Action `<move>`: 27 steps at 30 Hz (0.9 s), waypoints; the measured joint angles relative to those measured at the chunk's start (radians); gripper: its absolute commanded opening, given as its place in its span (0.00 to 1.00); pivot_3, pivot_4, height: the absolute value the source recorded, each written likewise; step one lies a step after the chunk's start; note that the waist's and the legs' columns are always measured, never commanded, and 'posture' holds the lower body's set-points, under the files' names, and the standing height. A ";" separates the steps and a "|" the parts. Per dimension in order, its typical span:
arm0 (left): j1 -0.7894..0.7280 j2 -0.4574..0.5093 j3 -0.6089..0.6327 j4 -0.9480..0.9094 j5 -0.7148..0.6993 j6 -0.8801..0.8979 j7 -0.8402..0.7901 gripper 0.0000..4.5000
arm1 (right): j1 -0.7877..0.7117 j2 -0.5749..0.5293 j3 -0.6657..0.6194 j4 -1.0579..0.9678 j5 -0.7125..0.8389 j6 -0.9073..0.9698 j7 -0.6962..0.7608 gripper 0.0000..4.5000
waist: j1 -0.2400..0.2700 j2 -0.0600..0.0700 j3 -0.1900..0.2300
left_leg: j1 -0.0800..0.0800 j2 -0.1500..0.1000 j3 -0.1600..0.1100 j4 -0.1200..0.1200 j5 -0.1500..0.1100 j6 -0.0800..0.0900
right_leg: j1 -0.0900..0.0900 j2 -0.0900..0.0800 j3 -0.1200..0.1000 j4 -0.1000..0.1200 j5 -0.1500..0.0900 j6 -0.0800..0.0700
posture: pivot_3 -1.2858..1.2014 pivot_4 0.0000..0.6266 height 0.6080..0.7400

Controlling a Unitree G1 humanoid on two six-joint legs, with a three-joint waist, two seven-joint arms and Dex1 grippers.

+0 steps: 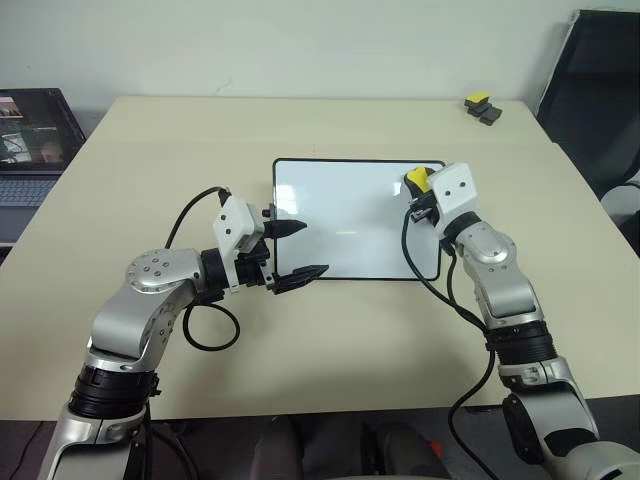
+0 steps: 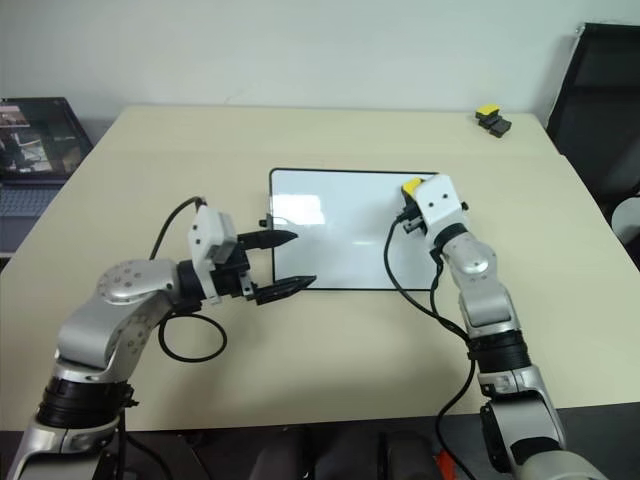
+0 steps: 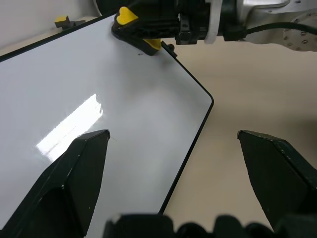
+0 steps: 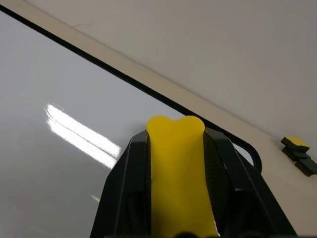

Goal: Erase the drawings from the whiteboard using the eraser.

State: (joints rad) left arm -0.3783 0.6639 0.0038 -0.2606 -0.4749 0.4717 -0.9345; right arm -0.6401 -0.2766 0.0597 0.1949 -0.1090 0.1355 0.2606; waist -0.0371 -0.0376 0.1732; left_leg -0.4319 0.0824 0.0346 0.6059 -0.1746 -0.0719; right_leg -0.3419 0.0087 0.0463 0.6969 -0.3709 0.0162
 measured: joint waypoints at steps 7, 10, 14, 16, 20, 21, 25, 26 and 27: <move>0.000 0.000 0.000 0.000 0.002 0.000 -0.001 1.00 | 0.019 0.062 0.042 0.047 -0.009 -0.038 0.006 0.24 | -0.014 -0.001 -0.001 | 0.009 0.001 -0.001 0.000 0.000 0.000 | 0.008 0.000 -0.001 0.002 0.000 0.000 | 0.52 0.24 1.00; 0.000 0.000 0.000 0.000 0.002 0.000 0.000 1.00 | 0.062 0.112 0.087 0.042 -0.009 -0.053 0.020 0.24 | -0.024 -0.001 -0.001 | 0.011 0.001 -0.001 0.000 0.000 0.000 | 0.009 0.000 0.001 0.002 0.000 0.001 | 0.52 0.24 1.00; 0.000 0.000 0.000 0.000 0.002 -0.001 0.000 1.00 | 0.086 0.151 0.138 0.042 -0.020 -0.063 0.023 0.24 | -0.024 -0.002 -0.001 | 0.013 0.001 -0.001 0.000 0.000 0.000 | 0.010 0.000 0.001 0.003 0.000 0.001 | 0.52 0.24 1.00; 0.000 0.000 0.000 0.000 0.003 -0.001 -0.001 1.00 | 0.095 0.163 0.160 0.037 -0.027 -0.064 0.024 0.24 | -0.023 -0.002 -0.001 | 0.013 0.001 -0.001 0.000 0.000 0.000 | 0.010 0.000 0.001 0.002 0.000 0.002 | 0.52 0.24 1.00; 0.000 0.000 0.000 0.021 0.008 -0.012 -0.008 1.00 | 0.098 0.147 0.169 -0.007 -0.028 -0.043 0.056 0.24 | -0.020 -0.001 -0.001 | 0.012 0.001 -0.001 0.000 0.000 0.000 | 0.009 0.000 0.000 0.002 0.000 0.002 | 0.52 0.24 1.00; 0.000 0.000 0.000 0.028 0.010 -0.016 -0.011 1.00 | 0.099 0.136 0.168 -0.025 -0.027 -0.032 0.067 0.24 | -0.019 -0.001 0.000 | 0.010 0.001 -0.001 0.000 0.000 0.000 | 0.008 0.000 0.000 0.002 0.000 0.002 | 0.52 0.24 1.00; 0.001 0.003 0.003 0.037 0.013 -0.022 -0.015 1.00 | 0.104 0.096 0.138 -0.138 -0.016 0.014 0.083 0.24 | -0.011 0.000 0.000 | 0.000 0.000 -0.002 0.000 0.000 0.000 | 0.000 0.000 -0.001 0.002 0.001 0.001 | 0.52 0.24 1.00; 0.001 0.003 0.003 0.037 0.013 -0.022 -0.015 1.00 | 0.102 0.087 0.121 -0.165 -0.015 0.023 0.082 0.24 | -0.008 0.000 0.000 | -0.001 0.000 -0.002 0.000 0.000 0.000 | -0.001 0.000 -0.001 0.001 0.001 0.000 | 0.52 0.24 1.00; 0.002 0.004 0.003 0.037 0.013 -0.022 -0.015 1.00 | 0.094 0.077 0.104 -0.178 -0.014 0.029 0.076 0.24 | -0.006 0.000 0.000 | -0.001 0.000 -0.001 0.000 0.000 0.000 | -0.001 0.000 -0.001 0.000 0.001 0.001 | 0.52 0.24 1.00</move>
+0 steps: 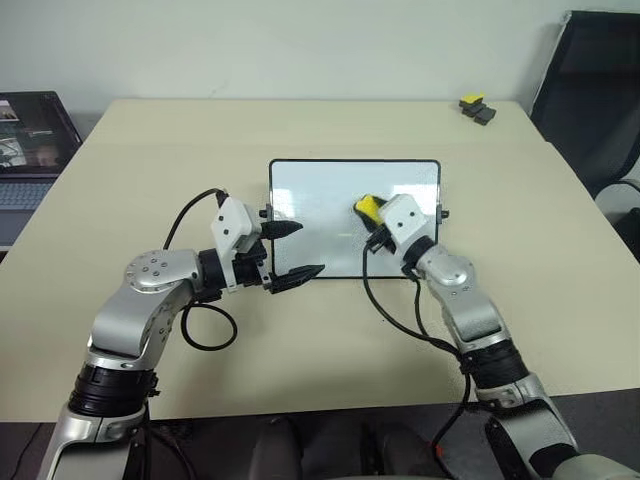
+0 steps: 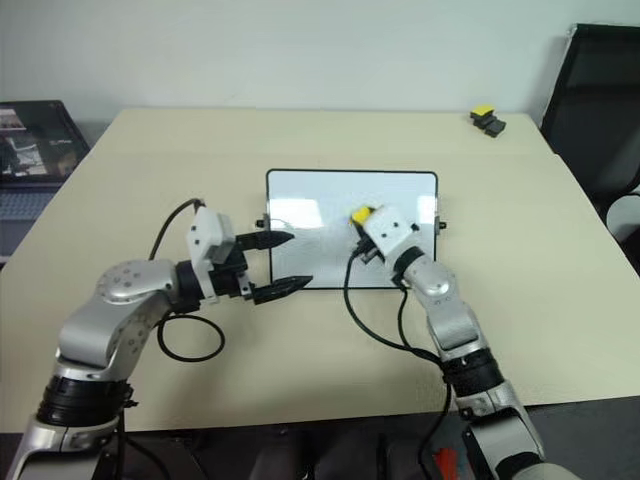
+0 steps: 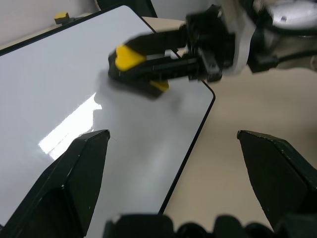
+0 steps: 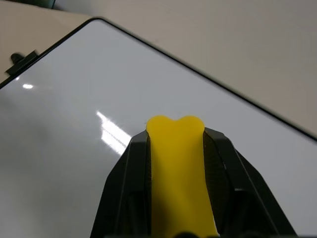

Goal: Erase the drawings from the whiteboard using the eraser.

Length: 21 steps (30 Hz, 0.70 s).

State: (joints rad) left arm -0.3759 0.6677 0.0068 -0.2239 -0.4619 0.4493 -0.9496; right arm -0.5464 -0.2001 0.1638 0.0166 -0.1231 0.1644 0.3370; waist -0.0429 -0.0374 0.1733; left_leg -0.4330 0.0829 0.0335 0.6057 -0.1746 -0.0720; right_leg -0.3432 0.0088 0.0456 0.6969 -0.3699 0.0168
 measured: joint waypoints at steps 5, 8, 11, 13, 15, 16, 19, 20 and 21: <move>0.000 0.004 0.000 0.000 0.001 0.000 0.000 1.00 | -0.065 -0.043 -0.066 0.055 -0.011 -0.008 -0.046 0.24 | 0.005 0.000 0.000 | 0.000 0.000 0.001 -0.001 0.000 0.000 | 0.000 0.000 0.000 -0.002 0.000 0.000 | 0.52 0.24 1.00; 0.000 0.004 0.000 0.000 0.001 0.000 0.000 1.00 | -0.075 -0.059 -0.066 0.131 -0.026 -0.025 -0.078 0.24 | 0.007 0.000 0.000 | 0.000 0.000 0.001 -0.001 0.000 0.000 | 0.000 0.000 0.000 -0.002 0.000 0.000 | 0.52 0.24 1.00; 0.000 0.004 0.000 0.000 0.002 0.000 0.000 1.00 | -0.099 -0.057 -0.065 0.174 -0.037 -0.048 -0.103 0.24 | 0.005 0.000 0.000 | 0.000 0.000 0.001 0.000 0.000 0.000 | 0.000 0.000 0.001 -0.001 0.000 0.000 | 0.52 0.24 1.00; 0.001 0.004 0.001 0.000 0.002 0.000 0.000 1.00 | -0.109 -0.052 -0.064 0.188 -0.043 -0.050 -0.102 0.24 | 0.005 0.000 0.000 | 0.000 0.000 0.001 0.000 0.000 0.000 | 0.000 0.000 0.000 0.000 0.000 0.000 | 0.52 0.24 1.00; 0.007 0.004 0.001 0.000 0.002 0.000 0.001 1.00 | -0.109 -0.029 -0.058 0.200 -0.040 -0.056 -0.096 0.24 | 0.002 0.000 0.000 | 0.001 0.000 0.001 0.000 0.000 0.000 | 0.001 0.000 0.000 0.001 0.000 0.000 | 0.52 0.24 1.00; 0.009 0.004 0.001 0.000 0.002 0.000 0.001 1.00 | -0.106 -0.015 -0.051 0.205 -0.035 -0.060 -0.084 0.24 | 0.000 0.000 0.000 | 0.002 0.000 0.001 0.000 0.000 0.000 | 0.001 0.000 0.000 0.001 0.000 0.000 | 0.52 0.24 1.00; 0.010 0.004 0.001 0.000 0.002 0.000 0.003 1.00 | -0.081 0.028 -0.003 0.202 -0.018 -0.064 -0.039 0.24 | -0.007 0.000 0.000 | 0.002 0.000 0.000 0.000 0.000 0.000 | 0.002 0.000 0.000 0.002 0.000 0.000 | 0.52 0.24 1.00; 0.010 0.004 0.001 -0.001 0.002 0.000 0.003 1.00 | -0.071 0.040 0.015 0.200 -0.016 -0.065 -0.029 0.24 | -0.008 0.000 0.000 | 0.002 0.000 0.000 0.000 0.000 0.000 | 0.002 0.000 0.000 0.002 0.000 0.000 | 0.52 0.24 1.00; 0.010 0.004 0.001 -0.001 0.002 0.000 0.003 1.00 | -0.058 0.052 0.030 0.195 -0.015 -0.065 -0.021 0.24 | -0.008 0.000 0.000 | 0.002 0.000 0.000 0.000 0.000 0.000 | 0.002 0.000 0.000 0.002 0.000 0.000 | 0.52 0.24 1.00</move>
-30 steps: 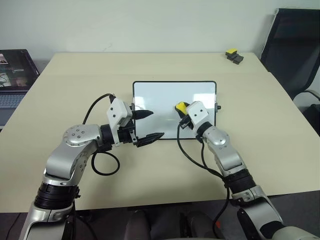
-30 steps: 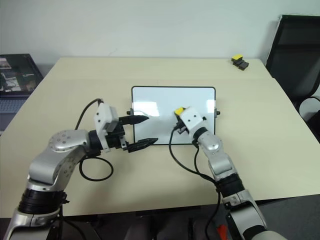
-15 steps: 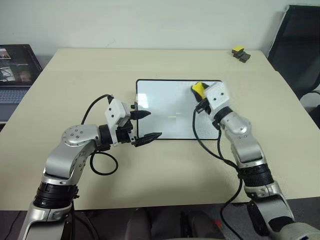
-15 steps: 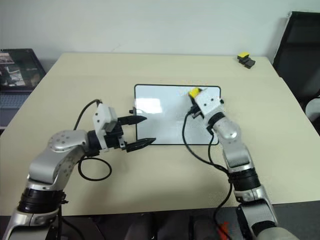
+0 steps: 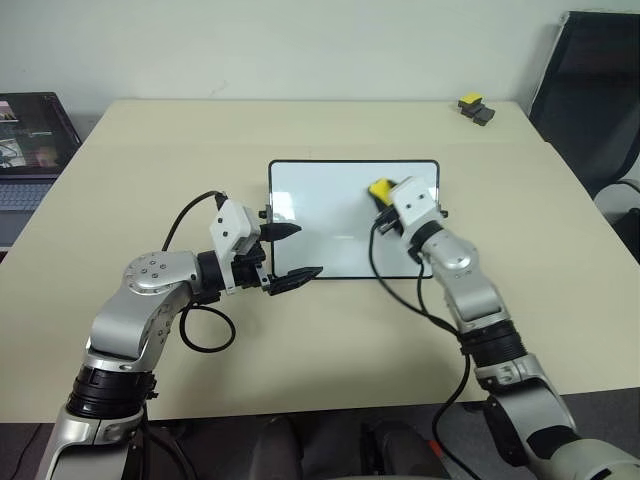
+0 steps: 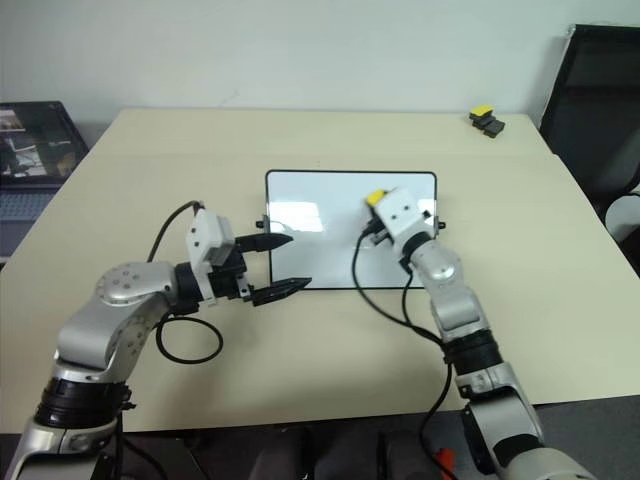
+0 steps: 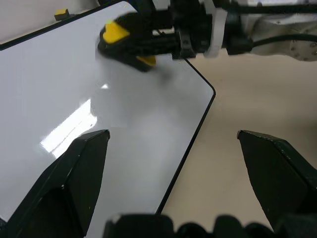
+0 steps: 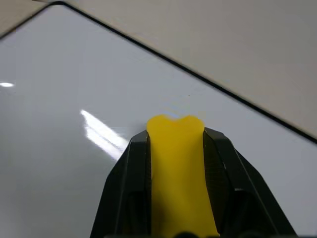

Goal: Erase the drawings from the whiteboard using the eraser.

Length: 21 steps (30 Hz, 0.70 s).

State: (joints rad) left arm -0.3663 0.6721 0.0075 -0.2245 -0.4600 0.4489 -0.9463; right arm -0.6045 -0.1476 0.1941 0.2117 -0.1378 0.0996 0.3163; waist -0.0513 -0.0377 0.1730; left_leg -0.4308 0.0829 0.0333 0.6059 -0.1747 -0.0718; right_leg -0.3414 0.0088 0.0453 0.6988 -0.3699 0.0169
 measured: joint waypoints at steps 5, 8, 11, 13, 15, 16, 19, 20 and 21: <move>0.000 0.000 0.000 0.000 0.000 0.000 0.002 1.00 | 0.034 0.051 0.058 -0.005 0.000 0.005 0.015 0.24 | 0.001 0.000 0.000 | 0.000 0.000 -0.001 0.000 0.000 0.000 | 0.000 0.000 -0.001 0.000 0.000 0.000 | 0.52 0.24 1.00; 0.000 0.000 0.000 0.000 0.000 0.000 0.003 1.00 | 0.033 0.054 0.064 -0.007 0.000 0.013 0.014 0.24 | 0.002 0.000 0.000 | 0.000 0.000 -0.001 0.001 0.000 0.000 | 0.000 0.000 -0.001 0.001 0.000 0.000 | 0.52 0.24 1.00; 0.000 -0.001 0.000 0.000 0.000 0.000 0.006 1.00 | 0.031 0.037 0.058 -0.034 0.004 0.039 0.023 0.24 | 0.005 0.000 0.000 | 0.000 0.000 -0.001 0.001 0.000 0.000 | 0.000 0.000 -0.001 0.001 0.000 0.000 | 0.52 0.24 1.00; 0.000 -0.001 0.000 0.000 0.000 0.000 0.008 1.00 | 0.031 0.024 0.044 -0.055 0.007 0.057 0.029 0.24 | 0.008 0.000 0.000 | 0.000 0.000 -0.001 0.000 0.000 0.000 | 0.000 0.000 -0.001 0.000 0.000 0.000 | 0.52 0.24 1.00; 0.000 -0.001 0.000 0.000 0.000 0.000 0.013 1.00 | 0.031 0.015 0.032 -0.071 0.011 0.073 0.031 0.24 | 0.013 0.000 0.000 | -0.001 0.000 -0.001 0.000 0.000 0.000 | 0.000 0.000 -0.001 0.000 0.000 0.000 | 0.52 0.24 1.00; 0.000 -0.002 0.000 0.000 0.000 0.000 0.015 1.00 | 0.032 0.013 0.028 -0.083 0.012 0.085 0.032 0.24 | 0.013 0.000 0.000 | -0.001 0.000 -0.001 0.000 0.000 0.000 | 0.000 0.000 -0.001 0.000 0.000 0.000 | 0.52 0.24 1.00; 0.000 -0.010 0.000 0.000 -0.001 0.000 0.018 1.00 | 0.042 0.010 0.021 -0.147 0.022 0.135 0.035 0.24 | 0.014 0.001 0.000 | -0.002 0.000 -0.001 0.000 0.000 0.000 | -0.002 0.000 0.000 -0.001 0.000 0.000 | 0.52 0.24 1.00; 0.000 -0.011 0.000 0.000 -0.002 0.000 0.018 1.00 | 0.044 0.008 0.021 -0.183 0.029 0.157 0.038 0.24 | 0.014 0.001 0.000 | -0.002 0.000 0.000 0.000 0.000 0.000 | -0.002 0.000 0.000 -0.001 0.000 0.000 | 0.52 0.24 1.00; 0.000 -0.013 0.000 -0.001 -0.003 0.000 0.019 1.00 | 0.045 0.004 0.019 -0.223 0.038 0.180 0.041 0.24 | 0.015 0.001 0.000 | -0.002 0.000 0.000 0.000 0.000 0.000 | -0.002 0.000 0.000 -0.001 0.000 0.000 | 0.52 0.24 1.00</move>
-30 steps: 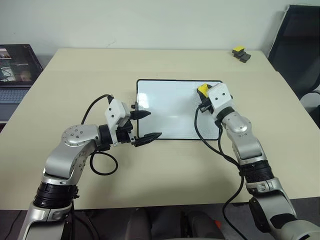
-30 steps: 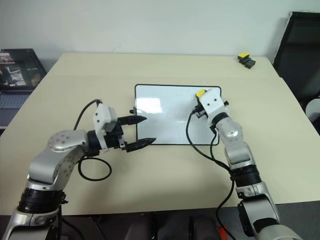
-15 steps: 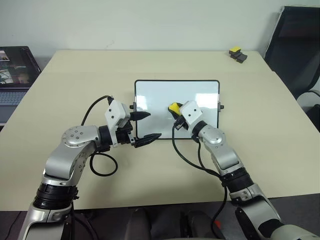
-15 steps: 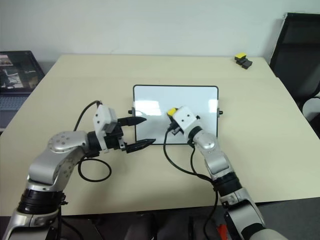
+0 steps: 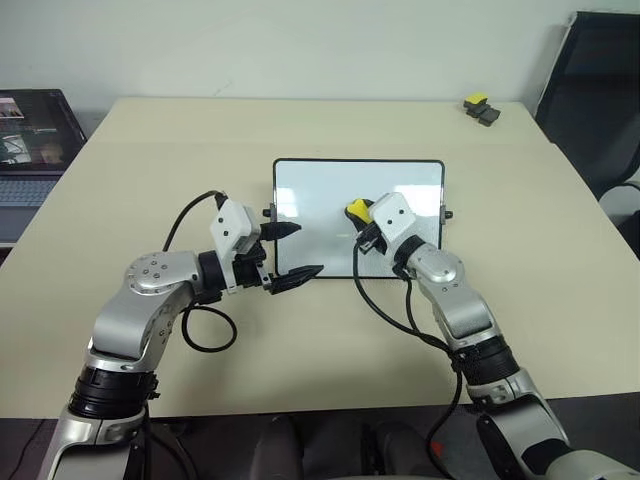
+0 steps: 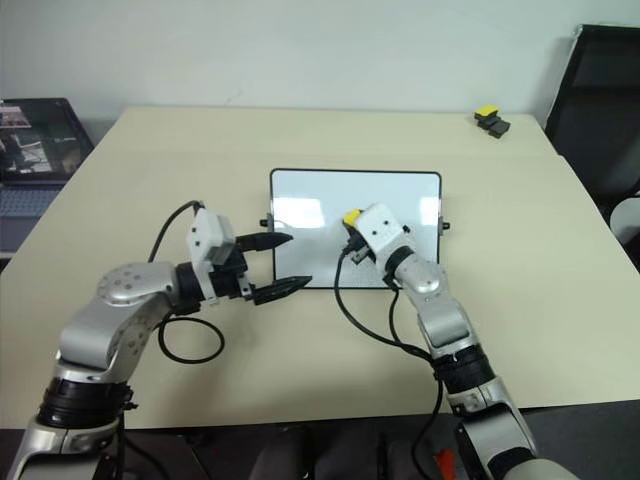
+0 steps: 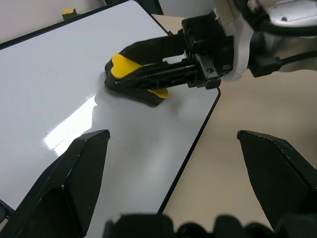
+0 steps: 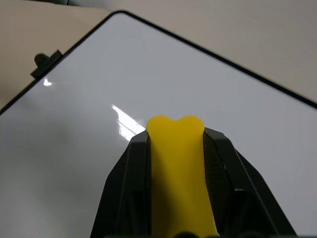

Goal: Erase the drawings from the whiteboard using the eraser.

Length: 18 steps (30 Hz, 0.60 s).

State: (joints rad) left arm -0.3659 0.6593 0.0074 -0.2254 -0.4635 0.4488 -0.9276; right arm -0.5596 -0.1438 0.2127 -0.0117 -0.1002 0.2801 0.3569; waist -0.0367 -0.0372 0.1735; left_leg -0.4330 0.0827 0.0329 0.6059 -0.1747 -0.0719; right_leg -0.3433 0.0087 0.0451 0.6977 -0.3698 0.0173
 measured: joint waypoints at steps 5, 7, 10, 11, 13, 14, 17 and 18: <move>0.007 -0.007 0.000 -0.009 -0.008 0.001 -0.006 1.00 | 0.037 -0.089 -0.069 -0.295 0.034 0.252 0.037 0.24 | 0.011 0.000 0.000 | -0.001 0.000 0.000 0.000 0.000 0.000 | 0.000 0.000 0.000 -0.002 0.000 0.000 | 0.52 0.24 1.00; 0.014 -0.011 -0.003 -0.025 -0.020 0.004 -0.020 1.00 | 0.073 -0.134 -0.107 -0.410 0.053 0.387 0.055 0.24 | 0.013 0.000 0.000 | -0.001 0.000 0.000 0.000 0.000 0.000 | 0.001 -0.001 -0.001 -0.002 0.000 0.000 | 0.52 0.24 1.00; 0.014 -0.023 -0.024 -0.063 -0.035 0.005 -0.035 1.00 | 0.148 -0.200 -0.153 -0.532 0.083 0.534 0.075 0.24 | 0.012 0.000 0.000 | -0.001 -0.001 0.001 0.000 0.000 0.000 | 0.001 -0.001 -0.001 -0.002 0.000 0.000 | 0.52 0.24 1.00; 0.012 -0.024 -0.031 -0.069 -0.039 0.006 -0.044 1.00 | 0.170 -0.220 -0.166 -0.560 0.087 0.569 0.080 0.24 | 0.011 0.000 0.000 | -0.001 -0.001 0.001 0.000 0.000 0.000 | 0.001 -0.001 -0.001 -0.002 0.000 0.000 | 0.52 0.24 1.00; 0.009 -0.025 -0.049 -0.082 -0.044 0.007 -0.060 1.00 | 0.207 -0.265 -0.209 -0.603 0.098 0.630 0.090 0.24 | 0.009 0.000 0.000 | -0.001 -0.001 0.001 0.000 0.000 0.000 | 0.001 -0.001 -0.001 -0.002 0.000 0.000 | 0.52 0.24 1.00; 0.004 -0.024 -0.054 -0.085 -0.045 0.007 -0.070 1.00 | 0.225 -0.287 -0.231 -0.622 0.109 0.652 0.097 0.24 | 0.009 0.000 0.000 | -0.001 -0.001 0.001 0.000 0.000 0.000 | 0.001 0.000 -0.001 -0.002 0.000 0.000 | 0.52 0.24 1.00; -0.021 -0.024 -0.076 -0.089 -0.046 0.009 -0.097 1.00 | 0.309 -0.344 -0.288 -0.661 0.123 0.690 0.101 0.24 | 0.008 0.000 0.000 | -0.001 -0.001 0.001 0.000 0.000 0.000 | 0.001 0.000 -0.001 -0.002 0.000 0.001 | 0.52 0.24 1.00; -0.036 -0.029 -0.090 -0.092 -0.046 0.009 -0.107 1.00 | 0.359 -0.362 -0.308 -0.662 0.123 0.693 0.101 0.24 | 0.008 0.000 0.000 | -0.001 -0.002 0.002 0.000 0.000 0.000 | 0.001 0.000 -0.001 -0.002 -0.001 0.001 | 0.52 0.24 1.00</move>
State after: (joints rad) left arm -0.4015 0.6307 -0.0823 -0.3175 -0.5096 0.4575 -1.0347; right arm -0.2004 -0.5060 -0.0948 -0.6739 0.0228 0.9730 0.4583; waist -0.0284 -0.0370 0.1735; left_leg -0.4338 0.0809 0.0345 0.6054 -0.1749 -0.0716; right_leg -0.3424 0.0087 0.0445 0.6952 -0.3703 0.0179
